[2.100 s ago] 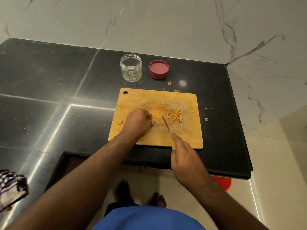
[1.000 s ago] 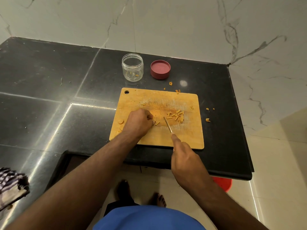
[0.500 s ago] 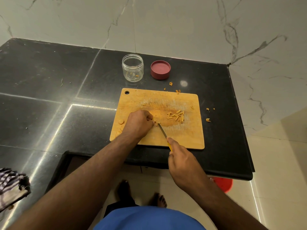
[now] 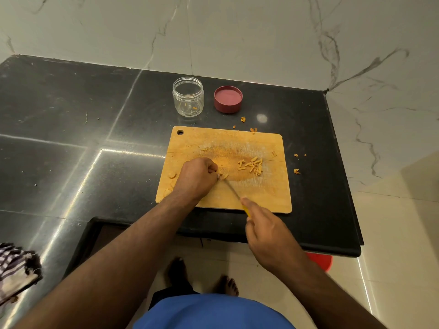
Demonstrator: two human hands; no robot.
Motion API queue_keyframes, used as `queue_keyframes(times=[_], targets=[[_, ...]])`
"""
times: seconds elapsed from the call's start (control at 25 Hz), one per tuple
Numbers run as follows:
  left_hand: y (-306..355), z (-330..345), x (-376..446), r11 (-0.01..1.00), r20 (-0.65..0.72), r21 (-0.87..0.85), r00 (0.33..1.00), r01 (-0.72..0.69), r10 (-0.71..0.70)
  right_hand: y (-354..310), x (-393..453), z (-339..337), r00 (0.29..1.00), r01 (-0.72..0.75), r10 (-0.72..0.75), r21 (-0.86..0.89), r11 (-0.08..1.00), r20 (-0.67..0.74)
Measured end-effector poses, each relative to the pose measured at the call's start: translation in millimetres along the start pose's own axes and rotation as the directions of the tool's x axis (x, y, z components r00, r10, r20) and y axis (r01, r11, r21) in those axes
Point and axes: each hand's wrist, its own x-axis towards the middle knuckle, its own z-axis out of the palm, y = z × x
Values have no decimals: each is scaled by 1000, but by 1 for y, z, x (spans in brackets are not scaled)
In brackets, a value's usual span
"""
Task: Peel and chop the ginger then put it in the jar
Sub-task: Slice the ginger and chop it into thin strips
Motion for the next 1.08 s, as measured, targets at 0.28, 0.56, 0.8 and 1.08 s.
queue_keyframes(times=[0.28, 0.56, 0.8, 1.08], targets=[[0, 0, 0, 1000, 0, -1, 1000, -9, 9, 0, 2, -2, 995, 10, -9, 8, 1000, -98], [1, 0, 2, 1000, 5, 5, 1000, 3, -3, -11, 20, 10, 998, 56, -56, 26, 998, -14], [0, 0, 3, 1000, 3, 7, 1000, -1, 1, -16, 35, 18, 998, 63, -62, -33, 998, 8], [-1, 1, 4, 1000, 7, 3, 1000, 5, -5, -19, 43, 17, 996, 40, -34, -65, 997, 88]])
